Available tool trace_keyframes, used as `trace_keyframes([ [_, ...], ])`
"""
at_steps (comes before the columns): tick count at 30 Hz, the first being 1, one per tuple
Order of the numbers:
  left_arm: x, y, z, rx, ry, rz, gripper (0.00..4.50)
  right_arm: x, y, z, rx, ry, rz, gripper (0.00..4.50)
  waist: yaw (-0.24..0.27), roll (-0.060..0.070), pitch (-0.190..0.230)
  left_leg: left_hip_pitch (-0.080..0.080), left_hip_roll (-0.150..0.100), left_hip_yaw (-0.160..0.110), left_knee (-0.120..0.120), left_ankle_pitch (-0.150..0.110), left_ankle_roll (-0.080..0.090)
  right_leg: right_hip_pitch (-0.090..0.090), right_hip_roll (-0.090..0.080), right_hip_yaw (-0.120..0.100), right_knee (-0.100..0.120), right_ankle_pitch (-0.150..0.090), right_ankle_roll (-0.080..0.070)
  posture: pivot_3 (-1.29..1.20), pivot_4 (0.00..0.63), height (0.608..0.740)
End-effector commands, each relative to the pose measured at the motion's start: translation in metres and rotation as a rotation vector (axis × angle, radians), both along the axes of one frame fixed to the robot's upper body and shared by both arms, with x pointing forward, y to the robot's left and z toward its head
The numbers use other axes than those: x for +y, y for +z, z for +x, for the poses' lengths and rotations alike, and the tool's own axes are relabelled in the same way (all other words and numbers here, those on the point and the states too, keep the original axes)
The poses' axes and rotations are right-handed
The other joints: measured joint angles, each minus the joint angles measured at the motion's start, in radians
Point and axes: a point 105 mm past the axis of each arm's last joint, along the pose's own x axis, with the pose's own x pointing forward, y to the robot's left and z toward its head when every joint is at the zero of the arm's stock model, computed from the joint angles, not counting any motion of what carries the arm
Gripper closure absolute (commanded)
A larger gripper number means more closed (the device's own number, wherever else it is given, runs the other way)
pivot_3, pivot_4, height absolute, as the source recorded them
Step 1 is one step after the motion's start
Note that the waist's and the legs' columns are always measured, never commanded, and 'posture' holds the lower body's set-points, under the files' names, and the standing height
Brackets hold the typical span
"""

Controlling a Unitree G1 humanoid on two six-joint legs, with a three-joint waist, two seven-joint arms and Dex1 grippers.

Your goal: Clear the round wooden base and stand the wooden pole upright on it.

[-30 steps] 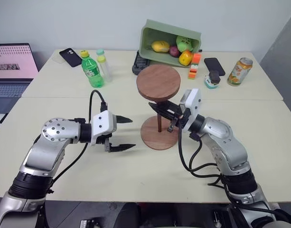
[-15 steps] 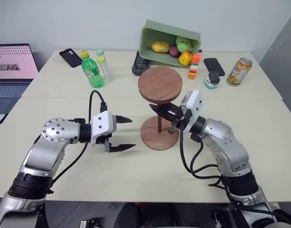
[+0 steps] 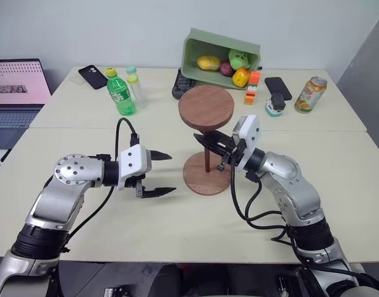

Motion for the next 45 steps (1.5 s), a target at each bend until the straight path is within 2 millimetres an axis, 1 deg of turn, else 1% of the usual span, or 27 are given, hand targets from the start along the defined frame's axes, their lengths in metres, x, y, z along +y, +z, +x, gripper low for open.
trace_keyframes([
  [1,-0.001,0.006,0.000,-0.031,0.000,-0.006,0.00,-0.011,-0.050,0.015,0.159,-0.096,-0.131,4.26,0.002,0.000,0.000,0.005,0.000,-0.001,-0.001,0.000,0.000,0.005,0.000,-0.001,-0.002,0.000,0.000,0.00,0.150,0.740],
  [5,-0.002,0.006,0.000,-0.033,0.001,-0.007,0.00,-0.014,-0.056,0.023,0.175,-0.143,-0.157,4.26,0.005,0.000,0.000,0.015,0.000,-0.002,-0.003,0.000,0.001,0.018,0.002,-0.002,-0.007,0.000,0.000,0.00,0.150,0.740],
  [7,-0.002,0.006,0.000,-0.035,0.001,-0.008,0.00,-0.018,-0.061,0.027,0.196,-0.169,-0.169,4.26,0.008,0.001,-0.001,0.022,0.000,-0.002,-0.005,-0.001,0.001,0.025,0.002,-0.002,-0.011,0.000,0.000,0.00,0.150,0.740],
  [8,-0.002,0.006,0.000,-0.035,0.001,-0.009,0.00,-0.021,-0.064,0.029,0.208,-0.185,-0.178,4.26,0.010,0.001,-0.002,0.022,0.000,-0.002,-0.005,-0.001,0.001,0.026,0.002,-0.002,-0.011,0.000,0.000,0.00,0.150,0.740],
  [15,-0.003,0.007,0.000,-0.035,0.006,-0.014,0.00,-0.033,-0.069,0.034,0.249,-0.236,-0.170,4.26,0.015,0.000,-0.004,0.022,0.000,-0.002,-0.005,-0.001,0.001,0.027,0.002,-0.002,-0.012,0.000,0.000,0.00,0.150,0.740],
  [21,-0.003,0.008,0.001,-0.035,0.009,-0.020,0.00,-0.044,-0.070,0.029,0.250,-0.250,-0.165,4.26,0.020,0.000,-0.006,0.022,-0.001,-0.003,-0.005,-0.001,0.001,0.027,0.001,-0.002,-0.013,0.000,0.000,0.00,0.150,0.740],
  [27,-0.004,0.008,0.002,-0.036,0.008,-0.021,0.00,-0.051,-0.076,0.026,0.266,-0.270,-0.180,4.26,0.021,0.000,-0.007,0.022,-0.002,-0.003,-0.005,-0.001,0.001,0.028,0.000,-0.002,-0.013,0.000,0.000,0.00,0.150,0.740],
  [32,-0.004,0.008,0.002,-0.035,0.007,-0.019,0.00,-0.051,-0.079,0.028,0.284,-0.288,-0.189,4.26,0.021,-0.001,-0.007,0.022,-0.002,-0.003,-0.005,-0.001,0.001,0.029,0.000,-0.002,-0.014,0.000,0.000,0.00,0.150,0.740],
  [36,-0.005,0.009,0.002,-0.036,0.003,-0.020,0.00,-0.049,-0.084,0.034,0.326,-0.323,-0.194,4.26,0.021,-0.001,-0.008,0.022,-0.002,-0.004,-0.005,-0.001,0.001,0.029,0.000,-0.002,-0.014,0.000,0.000,0.00,0.150,0.740],
  [39,-0.005,0.009,0.002,-0.037,0.004,-0.020,0.00,-0.053,-0.091,0.036,0.353,-0.343,-0.215,4.26,0.021,-0.001,-0.008,0.022,-0.002,-0.004,-0.005,-0.001,0.001,0.029,0.000,-0.002,-0.014,0.000,0.000,0.00,0.150,0.740],
  [45,-0.005,0.009,0.002,-0.037,0.007,-0.021,0.00,-0.058,-0.095,0.033,0.362,-0.348,-0.226,4.26,0.021,0.000,-0.008,0.023,-0.002,-0.005,-0.005,-0.001,0.001,0.030,0.000,-0.002,-0.015,0.000,0.000,0.00,0.150,0.740],
])
